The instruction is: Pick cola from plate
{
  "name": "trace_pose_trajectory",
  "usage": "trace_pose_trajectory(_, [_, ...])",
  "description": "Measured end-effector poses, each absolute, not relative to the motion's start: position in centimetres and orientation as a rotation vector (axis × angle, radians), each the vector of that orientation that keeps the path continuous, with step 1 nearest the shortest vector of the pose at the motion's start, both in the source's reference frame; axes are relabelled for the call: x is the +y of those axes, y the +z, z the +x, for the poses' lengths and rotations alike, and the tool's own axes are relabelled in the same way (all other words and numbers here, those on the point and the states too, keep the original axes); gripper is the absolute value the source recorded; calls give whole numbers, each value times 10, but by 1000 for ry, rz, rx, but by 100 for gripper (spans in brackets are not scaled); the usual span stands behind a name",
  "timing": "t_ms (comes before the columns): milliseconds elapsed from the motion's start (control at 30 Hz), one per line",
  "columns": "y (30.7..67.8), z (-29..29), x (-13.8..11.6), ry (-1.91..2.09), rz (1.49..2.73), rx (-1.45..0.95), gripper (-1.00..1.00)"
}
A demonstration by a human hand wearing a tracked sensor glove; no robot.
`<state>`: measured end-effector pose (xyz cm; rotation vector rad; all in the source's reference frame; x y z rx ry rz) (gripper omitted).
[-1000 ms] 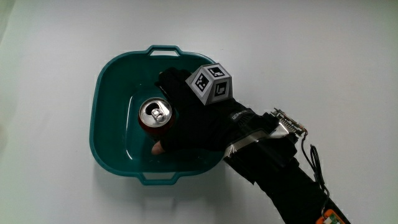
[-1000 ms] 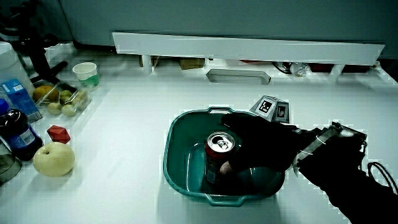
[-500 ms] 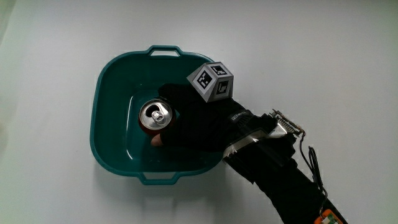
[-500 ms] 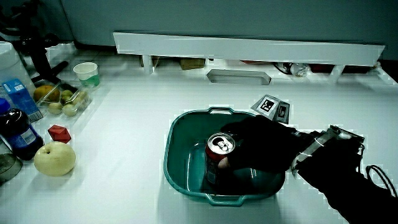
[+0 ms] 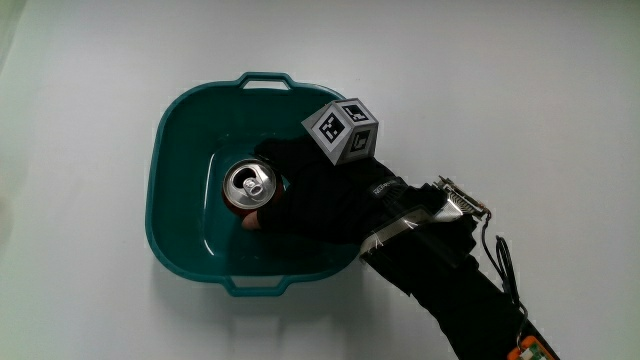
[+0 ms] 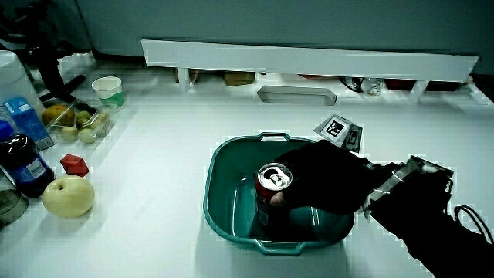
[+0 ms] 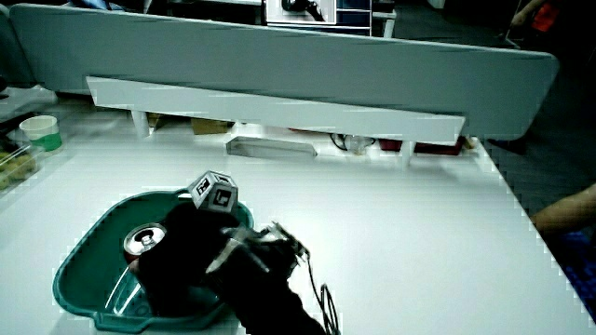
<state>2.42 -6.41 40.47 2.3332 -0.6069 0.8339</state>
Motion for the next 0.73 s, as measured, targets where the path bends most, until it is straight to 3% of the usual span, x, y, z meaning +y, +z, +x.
trace_pose_trajectory(333, [373, 38, -68, 906, 2371, -655, 100])
trace_pose_trajectory(367, [385, 40, -73, 911, 2375, -773, 100])
trace_pose_trajectory(467, [374, 50, -75, 948, 2412, -837, 100])
trace_pose_trajectory(733, [340, 80, -78, 1040, 2451, -803, 100])
